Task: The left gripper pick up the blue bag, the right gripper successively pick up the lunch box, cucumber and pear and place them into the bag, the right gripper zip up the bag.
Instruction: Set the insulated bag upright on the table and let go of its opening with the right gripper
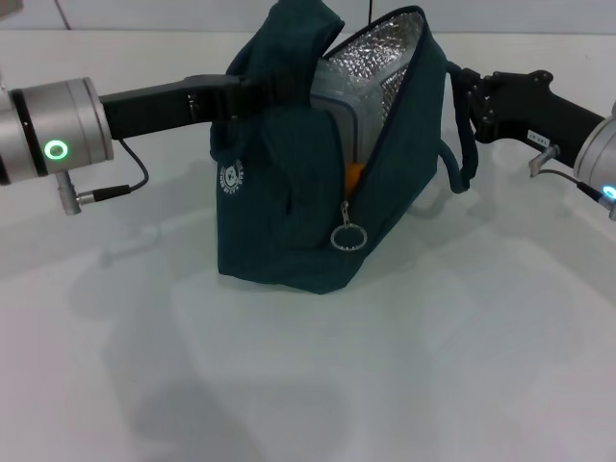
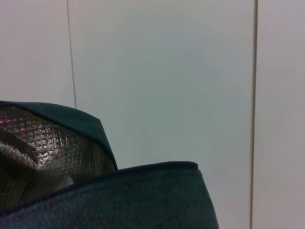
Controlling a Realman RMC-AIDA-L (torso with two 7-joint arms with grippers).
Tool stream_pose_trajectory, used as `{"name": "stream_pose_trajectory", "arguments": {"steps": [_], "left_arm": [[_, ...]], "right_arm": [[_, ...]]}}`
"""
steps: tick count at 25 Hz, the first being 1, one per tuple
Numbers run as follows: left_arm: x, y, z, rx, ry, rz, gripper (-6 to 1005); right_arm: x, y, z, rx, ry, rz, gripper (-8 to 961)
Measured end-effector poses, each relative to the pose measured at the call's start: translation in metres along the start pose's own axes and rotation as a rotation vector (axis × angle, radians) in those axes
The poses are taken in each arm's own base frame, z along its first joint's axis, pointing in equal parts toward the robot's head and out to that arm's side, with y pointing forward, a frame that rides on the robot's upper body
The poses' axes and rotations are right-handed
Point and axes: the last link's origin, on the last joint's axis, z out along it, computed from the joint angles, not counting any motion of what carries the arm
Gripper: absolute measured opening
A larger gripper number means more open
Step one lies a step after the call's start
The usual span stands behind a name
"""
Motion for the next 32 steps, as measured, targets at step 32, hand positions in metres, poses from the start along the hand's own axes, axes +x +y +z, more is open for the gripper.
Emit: {"name": "stream_pose_trajectory", "arguments": {"steps": [32], "left_arm": [[-0.016, 0.035, 0.012, -0.209, -0.029, -0.018, 81]], "right_arm": [[-0.028, -0.006, -0.094, -0.065, -0.366, 0.066, 7]]}}
